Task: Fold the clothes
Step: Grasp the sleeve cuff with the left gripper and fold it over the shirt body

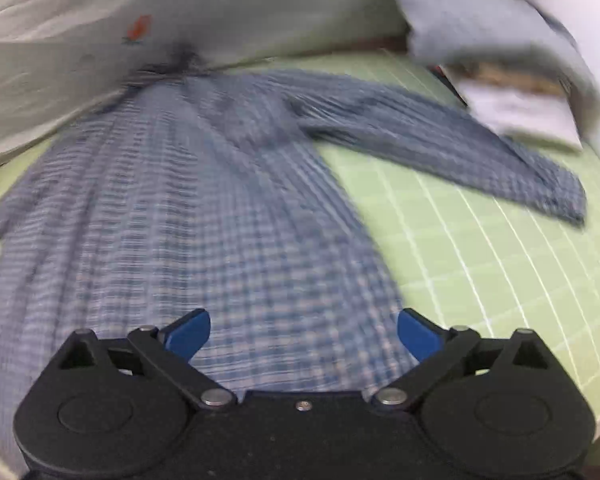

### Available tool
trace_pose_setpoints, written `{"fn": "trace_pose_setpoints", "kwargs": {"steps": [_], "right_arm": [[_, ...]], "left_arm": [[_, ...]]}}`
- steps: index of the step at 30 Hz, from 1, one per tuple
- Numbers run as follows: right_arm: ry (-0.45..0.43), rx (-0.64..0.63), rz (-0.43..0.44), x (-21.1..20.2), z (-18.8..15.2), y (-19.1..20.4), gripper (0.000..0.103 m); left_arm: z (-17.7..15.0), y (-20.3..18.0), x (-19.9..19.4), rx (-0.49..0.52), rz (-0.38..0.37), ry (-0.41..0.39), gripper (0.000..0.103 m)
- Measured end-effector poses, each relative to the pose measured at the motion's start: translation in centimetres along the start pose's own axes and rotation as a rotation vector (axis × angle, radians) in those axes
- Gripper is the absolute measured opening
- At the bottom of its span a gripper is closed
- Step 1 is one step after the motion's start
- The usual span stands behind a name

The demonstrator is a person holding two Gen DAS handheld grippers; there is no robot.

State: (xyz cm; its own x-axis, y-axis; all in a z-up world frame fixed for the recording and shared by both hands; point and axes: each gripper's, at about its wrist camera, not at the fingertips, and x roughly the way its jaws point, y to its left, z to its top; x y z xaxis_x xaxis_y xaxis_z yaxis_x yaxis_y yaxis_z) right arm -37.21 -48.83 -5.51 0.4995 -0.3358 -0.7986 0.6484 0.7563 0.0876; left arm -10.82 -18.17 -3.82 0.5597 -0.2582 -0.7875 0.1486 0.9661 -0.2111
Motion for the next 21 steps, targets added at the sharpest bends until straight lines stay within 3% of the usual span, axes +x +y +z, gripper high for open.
{"fn": "trace_pose_setpoints", "kwargs": {"steps": [3,7,10,15,21], "right_arm": [[-0.034,-0.082,0.063,-1.3,-0.4,2.3,0.102],[0.016,-0.118,0.077,-0.1,-1.6,5.4,0.102],[0.033,-0.141,0.086,0.5,-2.2,8.0,0.102],[0.057,-0.134,0.028,1.1,-3.2,12.0,0.102],[0.065,-0.113,-0.034,2.0,-3.5,16.5,0.102]], "left_arm": [[-0.2,-0.6,-1.1,0.032,0.015,-0.036,0.087],[-0.2,0.8,-2.0,0.036,0.035,-0.050,0.088],[0.1,3.7,-1.9,-0.001,0.033,-0.050,0.090],[1.7,9.6,-0.1,-0.112,0.062,-0.005,0.090],[5.6,16.5,2.9,-0.182,0.089,0.031,0.090]]}}
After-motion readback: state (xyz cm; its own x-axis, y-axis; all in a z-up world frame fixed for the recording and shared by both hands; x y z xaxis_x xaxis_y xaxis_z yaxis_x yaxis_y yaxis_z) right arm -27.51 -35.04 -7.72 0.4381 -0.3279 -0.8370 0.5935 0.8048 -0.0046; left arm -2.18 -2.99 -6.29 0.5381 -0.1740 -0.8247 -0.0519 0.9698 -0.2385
